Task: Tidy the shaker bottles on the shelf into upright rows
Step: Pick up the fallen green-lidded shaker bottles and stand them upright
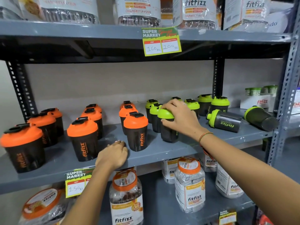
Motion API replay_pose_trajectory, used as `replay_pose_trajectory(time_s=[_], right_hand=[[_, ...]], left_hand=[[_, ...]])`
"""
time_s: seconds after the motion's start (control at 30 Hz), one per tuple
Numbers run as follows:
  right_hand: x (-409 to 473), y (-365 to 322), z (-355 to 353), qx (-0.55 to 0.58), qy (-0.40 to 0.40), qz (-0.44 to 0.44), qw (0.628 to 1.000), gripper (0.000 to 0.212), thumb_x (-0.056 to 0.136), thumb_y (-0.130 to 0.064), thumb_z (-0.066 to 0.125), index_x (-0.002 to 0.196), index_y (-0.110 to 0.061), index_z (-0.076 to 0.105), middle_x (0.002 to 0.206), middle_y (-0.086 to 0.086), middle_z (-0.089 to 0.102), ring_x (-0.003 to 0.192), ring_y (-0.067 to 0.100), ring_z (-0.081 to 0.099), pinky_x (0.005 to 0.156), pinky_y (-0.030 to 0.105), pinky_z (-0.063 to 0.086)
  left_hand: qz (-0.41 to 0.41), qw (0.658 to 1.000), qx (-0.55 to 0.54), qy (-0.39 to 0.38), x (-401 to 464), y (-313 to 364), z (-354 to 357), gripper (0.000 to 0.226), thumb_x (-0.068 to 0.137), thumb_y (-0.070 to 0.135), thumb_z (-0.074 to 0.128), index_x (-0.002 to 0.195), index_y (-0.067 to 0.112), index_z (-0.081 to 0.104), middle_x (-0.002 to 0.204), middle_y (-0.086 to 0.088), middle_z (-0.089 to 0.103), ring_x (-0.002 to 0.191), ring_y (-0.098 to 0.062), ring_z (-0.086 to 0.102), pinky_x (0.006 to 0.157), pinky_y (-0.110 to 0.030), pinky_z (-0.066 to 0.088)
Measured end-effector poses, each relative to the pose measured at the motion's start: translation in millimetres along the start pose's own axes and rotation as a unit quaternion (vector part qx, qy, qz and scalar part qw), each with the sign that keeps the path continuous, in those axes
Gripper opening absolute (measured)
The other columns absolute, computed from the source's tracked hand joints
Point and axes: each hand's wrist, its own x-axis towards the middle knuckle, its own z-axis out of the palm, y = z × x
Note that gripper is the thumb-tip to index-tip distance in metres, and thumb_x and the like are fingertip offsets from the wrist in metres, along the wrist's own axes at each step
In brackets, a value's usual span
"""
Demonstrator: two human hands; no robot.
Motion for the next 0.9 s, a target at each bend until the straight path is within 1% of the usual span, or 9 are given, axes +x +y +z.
replay_pose_trajectory(time_s=[0.17,0.4,0.5,0.57,0.6,0.63,0.7,0.8,0.9], right_hand=[[-13.2,-5.0,9.1,-0.035,-0.010,-0.021,0.999,0.050,0.081,-0.057,0.062,0.127,-0.036,0.054,0.125,-0.007,0.050,0.118,0.021,0.047,0.061,0.032,0.047],[-15.5,-11.5,2.3,-0.059,-0.018,-0.018,0.998,0.064,0.080,-0.066,0.062,0.135,-0.035,0.051,0.133,-0.002,0.047,0.123,0.025,0.047,0.070,0.044,0.057],[-13.9,2.3,-10.0,0.026,0.086,0.015,0.996,0.059,0.084,-0.065,0.056,0.133,-0.032,0.056,0.128,-0.001,0.052,0.118,0.022,0.051,0.073,0.040,0.054],[-7.5,25.6,-21.0,0.065,0.169,0.050,0.982,0.047,0.089,-0.051,0.058,0.126,-0.023,0.064,0.119,0.004,0.057,0.112,0.026,0.055,0.082,0.039,0.052],[-4.0,41.7,-26.1,0.062,0.179,0.073,0.979,0.043,0.089,-0.044,0.060,0.124,-0.019,0.065,0.117,0.007,0.059,0.112,0.029,0.056,0.087,0.040,0.050],[-1.0,60.1,-30.8,0.044,0.164,0.102,0.980,0.043,0.088,-0.038,0.061,0.125,-0.016,0.064,0.116,0.010,0.059,0.112,0.032,0.055,0.090,0.041,0.048],[1.5,98.6,-36.6,-0.018,0.073,0.176,0.981,0.051,0.085,-0.037,0.064,0.128,-0.010,0.059,0.119,0.016,0.057,0.115,0.038,0.053,0.093,0.043,0.046],[-6.3,144.3,-38.2,-0.108,-0.069,0.267,0.955,0.072,0.077,-0.053,0.071,0.130,-0.008,0.051,0.127,0.018,0.054,0.123,0.039,0.050,0.092,0.048,0.047],[-16.7,171.9,-30.9,-0.175,-0.164,0.289,0.927,0.092,0.067,-0.068,0.074,0.135,-0.011,0.044,0.135,0.017,0.053,0.127,0.039,0.049,0.099,0.048,0.045]], left_hand=[[-0.005,1.000,0.000,-0.005,-1.0,1.6,-1.6,0.043,0.094,0.036,0.025,0.125,0.026,0.053,0.143,-0.001,0.049,0.123,-0.029,0.051,0.095,-0.043,0.041],[-0.006,1.000,0.008,-0.012,1.5,0.7,0.9,0.047,0.096,0.035,0.023,0.136,0.024,0.046,0.151,0.000,0.039,0.131,-0.028,0.043,0.103,-0.043,0.036],[-0.006,1.000,0.014,-0.010,3.5,0.0,4.3,0.048,0.098,0.035,0.022,0.141,0.024,0.041,0.154,0.000,0.034,0.136,-0.027,0.038,0.109,-0.041,0.030],[-0.004,1.000,0.018,-0.006,5.2,-0.6,6.2,0.049,0.098,0.034,0.022,0.143,0.024,0.039,0.155,0.000,0.032,0.138,-0.027,0.036,0.111,-0.040,0.027],[-0.002,1.000,0.019,-0.004,6.0,-0.8,7.0,0.049,0.099,0.034,0.022,0.143,0.023,0.039,0.155,0.000,0.031,0.138,-0.026,0.035,0.111,-0.040,0.027],[0.001,1.000,0.021,-0.001,6.7,-1.2,7.8,0.048,0.099,0.034,0.022,0.143,0.023,0.039,0.155,0.000,0.031,0.138,-0.025,0.035,0.112,-0.039,0.026],[0.005,1.000,0.027,0.003,8.2,-2.2,9.4,0.048,0.099,0.034,0.022,0.143,0.024,0.038,0.155,0.000,0.032,0.139,-0.023,0.035,0.112,-0.038,0.027],[0.007,0.999,0.034,0.013,9.2,-3.8,10.1,0.048,0.098,0.035,0.022,0.142,0.026,0.040,0.153,0.001,0.036,0.135,-0.023,0.041,0.109,-0.038,0.032],[0.013,0.999,0.029,0.020,9.9,-5.1,9.8,0.044,0.097,0.035,0.025,0.134,0.026,0.047,0.148,0.002,0.044,0.128,-0.024,0.049,0.101,-0.039,0.038]])
